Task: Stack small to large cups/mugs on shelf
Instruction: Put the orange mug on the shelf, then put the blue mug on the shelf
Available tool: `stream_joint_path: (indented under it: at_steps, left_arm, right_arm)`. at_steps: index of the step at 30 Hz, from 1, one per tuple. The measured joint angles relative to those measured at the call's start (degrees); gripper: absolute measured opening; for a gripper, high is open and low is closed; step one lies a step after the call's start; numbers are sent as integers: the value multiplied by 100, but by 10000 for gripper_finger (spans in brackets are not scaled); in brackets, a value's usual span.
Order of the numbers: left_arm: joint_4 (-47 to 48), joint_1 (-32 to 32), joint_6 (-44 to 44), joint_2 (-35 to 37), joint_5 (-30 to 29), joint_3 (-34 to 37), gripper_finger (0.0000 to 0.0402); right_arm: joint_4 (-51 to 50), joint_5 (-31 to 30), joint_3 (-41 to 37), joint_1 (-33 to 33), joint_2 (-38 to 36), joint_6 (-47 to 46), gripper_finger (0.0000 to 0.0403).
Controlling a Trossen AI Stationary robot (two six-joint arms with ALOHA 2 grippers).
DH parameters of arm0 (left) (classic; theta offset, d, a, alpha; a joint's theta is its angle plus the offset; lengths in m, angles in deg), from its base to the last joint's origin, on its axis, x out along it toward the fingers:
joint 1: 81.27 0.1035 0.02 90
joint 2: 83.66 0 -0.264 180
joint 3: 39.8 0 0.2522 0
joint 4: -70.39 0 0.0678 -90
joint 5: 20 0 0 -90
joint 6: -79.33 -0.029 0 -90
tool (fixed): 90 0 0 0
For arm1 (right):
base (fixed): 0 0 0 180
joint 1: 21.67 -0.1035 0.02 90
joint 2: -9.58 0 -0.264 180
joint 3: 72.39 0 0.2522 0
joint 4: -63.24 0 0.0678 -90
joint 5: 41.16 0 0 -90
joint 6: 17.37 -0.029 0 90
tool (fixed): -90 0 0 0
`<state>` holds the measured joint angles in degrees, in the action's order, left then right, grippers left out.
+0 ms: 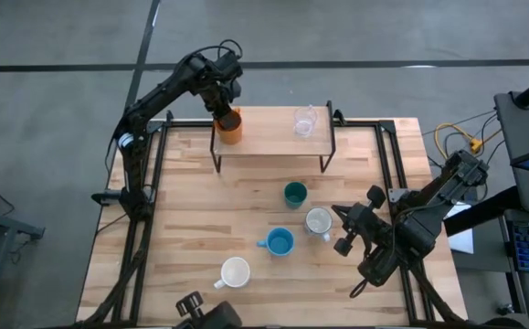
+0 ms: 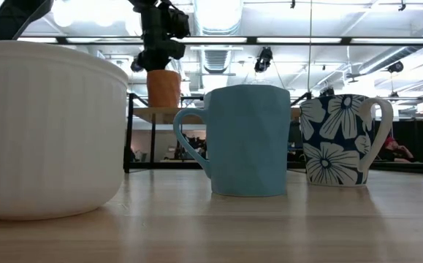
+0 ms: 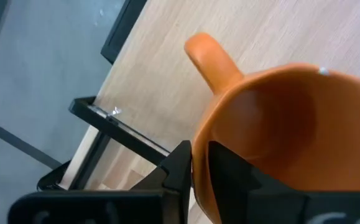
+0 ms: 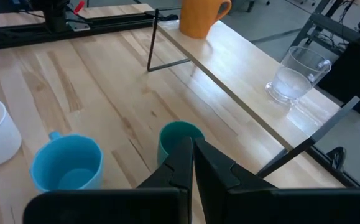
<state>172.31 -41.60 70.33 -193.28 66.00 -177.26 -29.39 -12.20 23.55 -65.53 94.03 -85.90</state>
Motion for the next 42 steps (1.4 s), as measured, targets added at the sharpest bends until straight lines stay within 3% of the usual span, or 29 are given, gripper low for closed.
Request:
stream_joint_path:
  at_steps: [10,18,21,24,30,36,42]
  left_arm:
    - [-349,-3,-375,259,-291,-12,42]
    - [-441,-160,-793,725,-2388,-407,43]
    - [-722,-372,-508,1290,-2258,-422,43]
    - [-1427,-734,-435,2125,-1633,-132,43]
    - [-2168,-1755,705,3736,-1489,1283,43]
    - [-2825,-2907,1958,5095,-1852,3780,43]
    - [-4172,-3891,2722,6146,-2230,5604,43]
  right_arm:
    - [-2,0,2,0,0,29,9]
    - [-9,-11,2,0,0,113,9]
    - [-9,-62,2,0,0,148,9]
    - [-3,-460,-57,0,0,73,9]
    - [-2,-1465,-343,-2,0,-502,9]
    - [9,-2391,-718,-4,0,-1464,9]
    - [22,-2520,-974,-11,13,-1747,9]
